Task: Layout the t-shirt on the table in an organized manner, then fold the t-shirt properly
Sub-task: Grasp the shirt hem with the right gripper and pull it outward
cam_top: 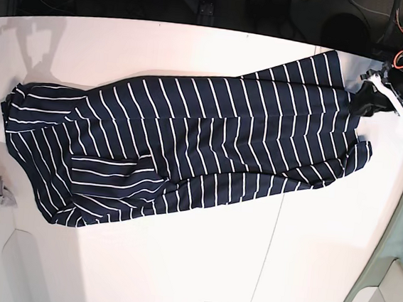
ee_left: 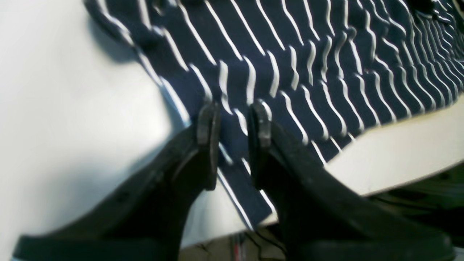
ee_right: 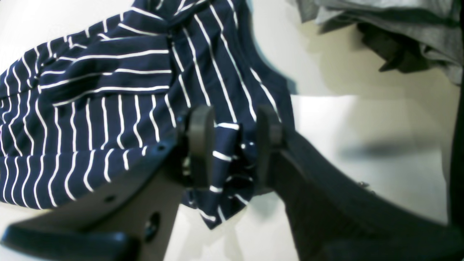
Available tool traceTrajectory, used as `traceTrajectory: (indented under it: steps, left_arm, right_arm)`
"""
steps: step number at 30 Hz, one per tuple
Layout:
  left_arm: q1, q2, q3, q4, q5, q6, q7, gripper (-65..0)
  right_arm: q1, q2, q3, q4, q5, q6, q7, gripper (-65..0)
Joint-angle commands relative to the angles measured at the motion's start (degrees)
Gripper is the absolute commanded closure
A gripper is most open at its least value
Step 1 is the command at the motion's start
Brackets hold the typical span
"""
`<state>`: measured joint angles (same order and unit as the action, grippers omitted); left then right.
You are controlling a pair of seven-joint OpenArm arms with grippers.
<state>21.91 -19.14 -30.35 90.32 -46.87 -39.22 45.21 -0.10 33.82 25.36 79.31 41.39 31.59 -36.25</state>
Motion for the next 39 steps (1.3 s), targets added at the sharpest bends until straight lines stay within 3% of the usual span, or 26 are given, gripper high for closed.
traceTrajectory:
  steps: [1, 3, 6, 12, 16, 21, 29, 34, 39]
  left_arm:
    - [0.35, -0.66, -0.42, 0.92, -1.46, -0.78, -0.98, -16.4]
    - [1.62, 0.02, -0.42, 0.92, -2.80, -0.78, -0.98, -16.4]
    - [3.39, 1.46, -0.42, 0.92, -3.13, -0.78, -1.01, -16.4]
    - [4.13, 4.98, -0.22, 0.83, -1.66, -0.78, -1.03, -16.4]
    - [4.13, 5.88, 1.16, 0.79, -0.28, -0.78, -1.05, -16.4]
    - [4.13, 5.97, 3.87, 0.31, 2.14, -0.78, -1.49, -16.4]
    - [4.09, 5.95, 5.68, -5.95, 3.67, -0.78, -3.93, -16.4]
    - [4.11, 5.95, 5.68, -6.73, 8.35, -0.57, -3.85, -16.4]
    - [4.11, 5.14, 5.57, -6.73, 9.86, 3.23, -2.93, -16.4]
  right_arm:
    - [2.19, 1.22, -0.33, 0.81, 0.46, -0.09, 1.79, -19.7]
    - [4.28, 1.07, -2.56, 0.81, -1.97, -0.09, 1.81, -15.3]
    - [7.41, 0.39, -6.80, 0.76, -5.88, -0.09, 1.97, 0.0]
    - [14.38, -1.60, -19.52, -3.23, -11.30, -0.09, 3.37, 0.0]
    - [19.50, -3.74, -28.33, -10.78, -16.06, -0.09, 6.29, 0.0]
    - [23.28, -5.86, -35.17, -20.35, -16.76, -0.09, 7.50, 0.0]
    - [23.41, -6.36, -38.29, -27.45, -19.23, -0.09, 12.87, 0.0]
    - [23.41, -6.38, -38.29, -30.58, -21.33, -0.09, 13.81, 0.0]
    - [23.41, -6.36, -38.29, -33.57, -24.59, -0.15, 14.23, 0.0]
